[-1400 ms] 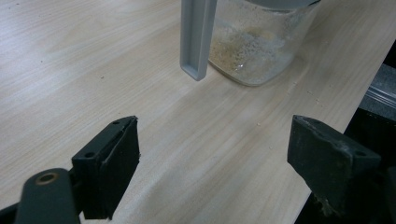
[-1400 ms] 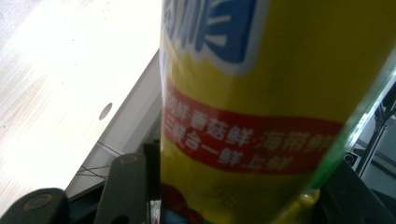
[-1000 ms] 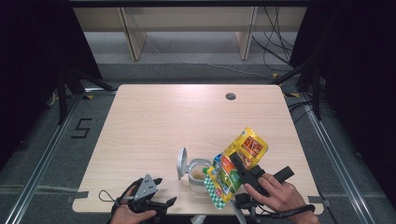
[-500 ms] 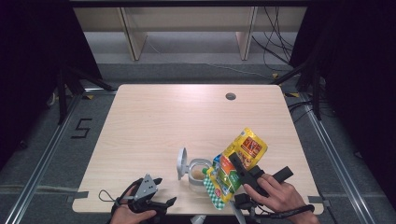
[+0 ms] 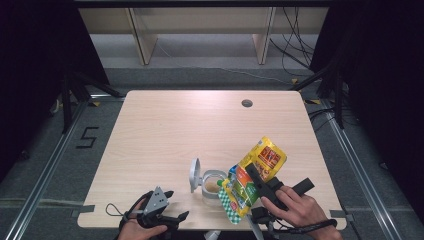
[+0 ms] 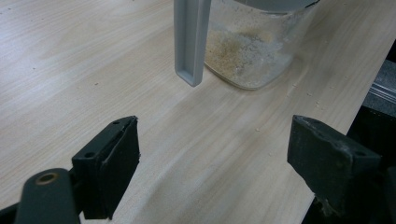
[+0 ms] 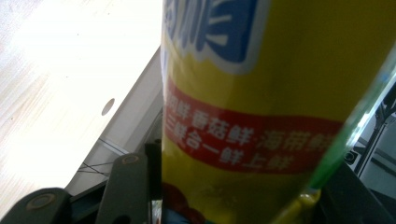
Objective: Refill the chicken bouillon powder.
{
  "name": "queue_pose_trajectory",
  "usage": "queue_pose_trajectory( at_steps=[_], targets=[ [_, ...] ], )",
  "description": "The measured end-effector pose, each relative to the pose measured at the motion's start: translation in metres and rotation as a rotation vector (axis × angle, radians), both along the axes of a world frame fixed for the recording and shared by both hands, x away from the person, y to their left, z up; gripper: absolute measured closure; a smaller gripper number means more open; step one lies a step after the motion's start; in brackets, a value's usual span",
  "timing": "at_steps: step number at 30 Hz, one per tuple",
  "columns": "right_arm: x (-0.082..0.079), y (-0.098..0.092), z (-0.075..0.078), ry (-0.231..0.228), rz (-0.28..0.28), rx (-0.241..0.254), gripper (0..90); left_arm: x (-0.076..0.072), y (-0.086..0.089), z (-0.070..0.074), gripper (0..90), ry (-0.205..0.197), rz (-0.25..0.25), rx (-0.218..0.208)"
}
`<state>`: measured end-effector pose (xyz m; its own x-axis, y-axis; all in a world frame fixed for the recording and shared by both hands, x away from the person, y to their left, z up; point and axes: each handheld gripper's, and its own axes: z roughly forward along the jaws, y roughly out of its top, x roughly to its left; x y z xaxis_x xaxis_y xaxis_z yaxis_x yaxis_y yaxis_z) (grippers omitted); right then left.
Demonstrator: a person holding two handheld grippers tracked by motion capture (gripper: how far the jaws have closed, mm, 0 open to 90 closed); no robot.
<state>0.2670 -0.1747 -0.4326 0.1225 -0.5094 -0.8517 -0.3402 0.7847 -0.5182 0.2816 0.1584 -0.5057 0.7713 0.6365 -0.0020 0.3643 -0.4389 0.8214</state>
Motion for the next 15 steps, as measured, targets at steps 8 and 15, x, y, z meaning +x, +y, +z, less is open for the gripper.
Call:
queue_pose_trajectory(
  at_steps=[8, 15],
  targets=[
    [-0.0004, -0.0013, 0.0005, -0.023, 0.011, -0.01, 53.7, -0.0002, -0.0002, 0.0001, 16.6, 0.0, 0.0, -0.001],
    [-0.0004, -0.0012, -0.0004, -0.019, 0.014, 0.014, 53.8, -0.0002, -0.0001, 0.0003, 16.6, -0.001, -0.001, 0.0]
  ],
)
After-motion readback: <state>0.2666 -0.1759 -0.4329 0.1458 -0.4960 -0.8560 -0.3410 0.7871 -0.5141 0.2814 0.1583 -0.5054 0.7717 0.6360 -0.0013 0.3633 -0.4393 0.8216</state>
